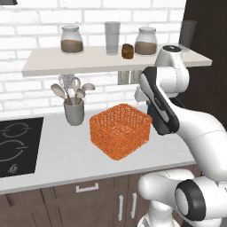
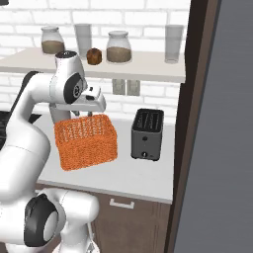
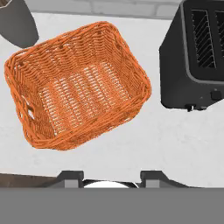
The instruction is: Open the cabinet, pick up the bread from the cabinet and place it in the basket. Then move the basket to the dining counter.
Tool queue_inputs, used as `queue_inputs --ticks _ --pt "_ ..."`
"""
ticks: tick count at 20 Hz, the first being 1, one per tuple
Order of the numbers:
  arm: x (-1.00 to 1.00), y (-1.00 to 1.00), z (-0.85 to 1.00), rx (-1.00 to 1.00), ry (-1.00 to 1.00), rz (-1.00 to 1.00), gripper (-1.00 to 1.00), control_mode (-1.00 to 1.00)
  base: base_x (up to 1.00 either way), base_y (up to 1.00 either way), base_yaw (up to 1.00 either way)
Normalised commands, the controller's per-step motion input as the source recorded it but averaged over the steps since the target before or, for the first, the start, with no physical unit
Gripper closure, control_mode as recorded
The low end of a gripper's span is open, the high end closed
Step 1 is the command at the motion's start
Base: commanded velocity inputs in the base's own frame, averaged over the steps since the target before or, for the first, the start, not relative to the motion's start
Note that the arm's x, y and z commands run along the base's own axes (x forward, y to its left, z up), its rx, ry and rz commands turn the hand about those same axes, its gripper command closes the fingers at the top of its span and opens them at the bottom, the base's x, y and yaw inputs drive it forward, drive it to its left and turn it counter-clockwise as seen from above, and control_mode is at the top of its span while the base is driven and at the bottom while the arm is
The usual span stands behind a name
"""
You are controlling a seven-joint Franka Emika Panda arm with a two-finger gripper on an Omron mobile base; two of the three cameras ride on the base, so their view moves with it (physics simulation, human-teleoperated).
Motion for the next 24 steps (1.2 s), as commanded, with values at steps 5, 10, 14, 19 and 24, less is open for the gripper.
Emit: queue_inputs --ticks 5,10,14,19,24 --pt "-0.53 0.01 0.00 0.01 -0.20 0.01 -1.00 -1.00 0.00 0.00 0.00" --pt "-0.27 0.06 0.40 0.11 -0.54 -0.03 -1.00 -1.00 0.00 0.00 0.00" --pt "0.12 0.14 0.93 0.10 -0.47 -0.03 -1.00 -1.00 0.00 0.00 0.00" --pt "0.47 0.29 0.93 0.03 -0.29 -0.07 -1.00 -1.00 0.00 0.00 0.00" --pt "0.84 0.29 0.75 0.00 -0.02 -0.09 -1.00 -1.00 0.00 0.00 0.00"
